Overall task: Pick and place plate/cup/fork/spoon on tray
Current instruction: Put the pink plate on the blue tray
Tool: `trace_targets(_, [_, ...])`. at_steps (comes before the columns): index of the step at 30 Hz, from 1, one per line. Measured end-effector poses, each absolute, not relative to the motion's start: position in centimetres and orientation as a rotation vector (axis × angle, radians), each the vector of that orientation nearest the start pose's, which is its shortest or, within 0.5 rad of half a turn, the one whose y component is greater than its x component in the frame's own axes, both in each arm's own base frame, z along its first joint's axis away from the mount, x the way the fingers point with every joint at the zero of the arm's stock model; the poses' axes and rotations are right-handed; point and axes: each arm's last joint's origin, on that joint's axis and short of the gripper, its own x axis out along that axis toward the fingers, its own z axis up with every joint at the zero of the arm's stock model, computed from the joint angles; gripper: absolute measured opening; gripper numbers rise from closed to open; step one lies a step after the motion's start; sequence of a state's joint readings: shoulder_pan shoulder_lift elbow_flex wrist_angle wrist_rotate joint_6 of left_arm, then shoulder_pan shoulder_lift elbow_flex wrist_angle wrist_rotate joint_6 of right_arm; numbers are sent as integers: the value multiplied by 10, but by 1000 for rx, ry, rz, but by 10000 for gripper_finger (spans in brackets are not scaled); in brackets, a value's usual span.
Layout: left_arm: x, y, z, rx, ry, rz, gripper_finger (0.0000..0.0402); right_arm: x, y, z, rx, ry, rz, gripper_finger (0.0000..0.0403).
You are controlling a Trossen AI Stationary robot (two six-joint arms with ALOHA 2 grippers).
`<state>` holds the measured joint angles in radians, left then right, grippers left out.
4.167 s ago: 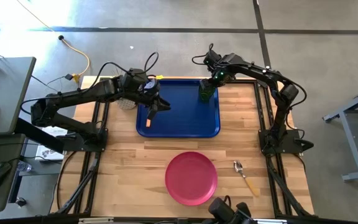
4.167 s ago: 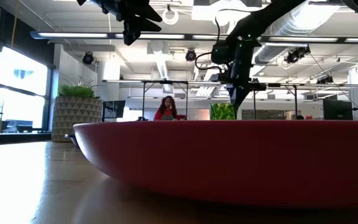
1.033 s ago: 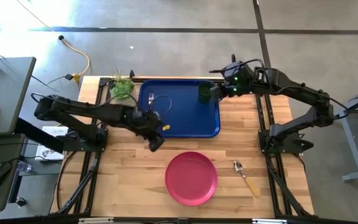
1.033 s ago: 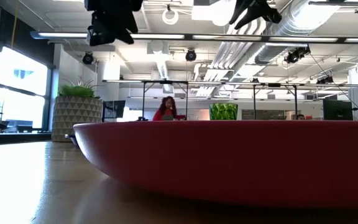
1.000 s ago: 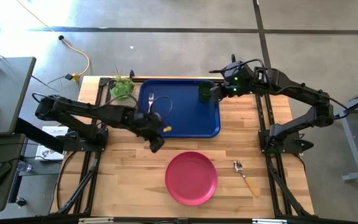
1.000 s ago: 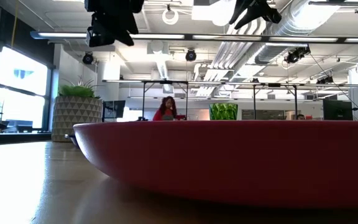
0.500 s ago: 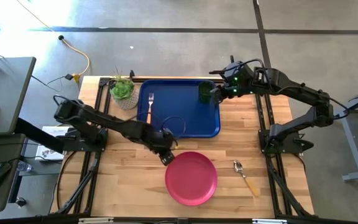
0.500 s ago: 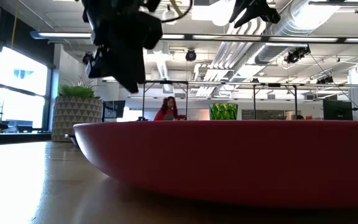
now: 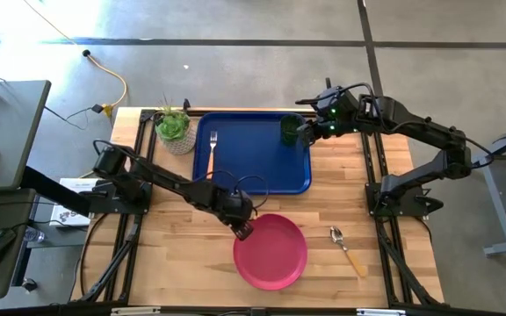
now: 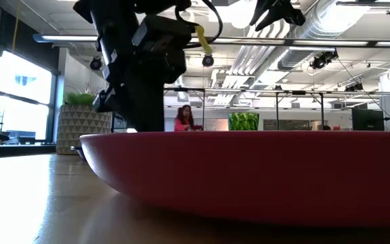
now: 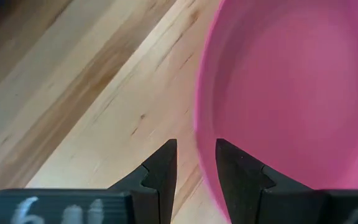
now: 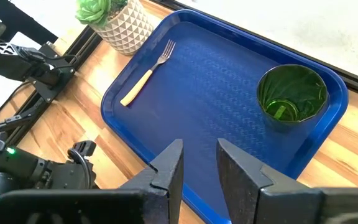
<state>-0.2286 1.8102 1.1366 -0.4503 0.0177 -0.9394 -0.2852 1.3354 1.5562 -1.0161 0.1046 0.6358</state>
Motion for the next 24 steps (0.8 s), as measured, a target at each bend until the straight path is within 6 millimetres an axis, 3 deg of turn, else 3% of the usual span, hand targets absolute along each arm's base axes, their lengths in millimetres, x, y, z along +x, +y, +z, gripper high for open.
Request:
trace_targets(17, [349, -82, 151, -707, 1146, 332, 96, 241, -74, 403, 658, 660, -610, 87])
trace_targets(24, [347, -82, 148, -699, 1165, 346, 56, 241, -74, 403, 658, 662, -611, 87])
